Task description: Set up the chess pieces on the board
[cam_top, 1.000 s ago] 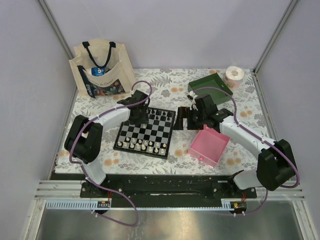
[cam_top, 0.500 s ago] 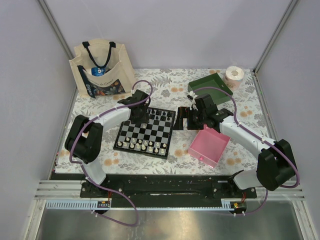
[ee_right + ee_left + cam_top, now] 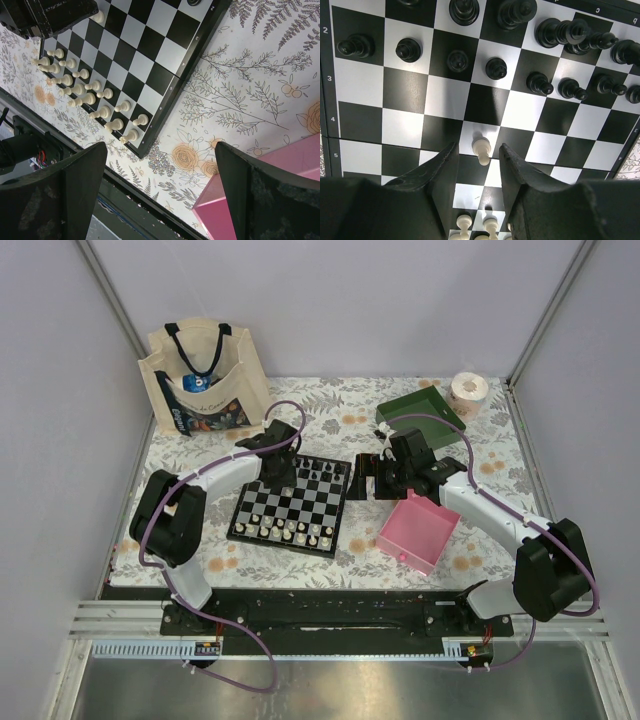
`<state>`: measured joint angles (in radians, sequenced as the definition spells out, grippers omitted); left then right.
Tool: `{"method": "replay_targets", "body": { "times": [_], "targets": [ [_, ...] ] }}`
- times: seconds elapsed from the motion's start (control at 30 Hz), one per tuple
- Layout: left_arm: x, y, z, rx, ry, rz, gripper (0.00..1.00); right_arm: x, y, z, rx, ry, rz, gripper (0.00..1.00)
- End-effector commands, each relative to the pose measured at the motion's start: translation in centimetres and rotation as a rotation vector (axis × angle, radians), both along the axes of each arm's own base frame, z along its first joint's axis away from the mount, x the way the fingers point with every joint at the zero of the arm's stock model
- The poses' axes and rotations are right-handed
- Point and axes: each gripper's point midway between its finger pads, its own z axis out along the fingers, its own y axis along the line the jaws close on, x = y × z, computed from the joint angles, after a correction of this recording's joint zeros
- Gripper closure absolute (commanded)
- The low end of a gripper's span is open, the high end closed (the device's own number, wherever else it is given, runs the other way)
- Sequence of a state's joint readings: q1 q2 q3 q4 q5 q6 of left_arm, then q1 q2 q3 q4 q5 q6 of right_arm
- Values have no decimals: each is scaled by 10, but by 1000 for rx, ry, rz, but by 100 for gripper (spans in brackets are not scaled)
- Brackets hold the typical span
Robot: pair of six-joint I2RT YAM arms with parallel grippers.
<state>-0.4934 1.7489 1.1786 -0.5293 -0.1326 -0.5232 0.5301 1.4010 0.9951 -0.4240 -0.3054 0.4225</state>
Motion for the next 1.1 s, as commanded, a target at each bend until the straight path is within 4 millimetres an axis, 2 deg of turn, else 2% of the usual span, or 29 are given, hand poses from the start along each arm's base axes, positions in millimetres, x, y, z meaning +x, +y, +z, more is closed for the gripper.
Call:
{"method": "replay_targets", "body": {
  "times": [0.0, 1.07],
  "targets": [
    [13, -8, 15, -16, -52, -4, 59, 7, 5, 23, 30, -70, 14, 1],
    [11, -12, 7, -11, -27, -9, 70, 5, 2, 22, 25, -71, 10, 1]
  ]
}}
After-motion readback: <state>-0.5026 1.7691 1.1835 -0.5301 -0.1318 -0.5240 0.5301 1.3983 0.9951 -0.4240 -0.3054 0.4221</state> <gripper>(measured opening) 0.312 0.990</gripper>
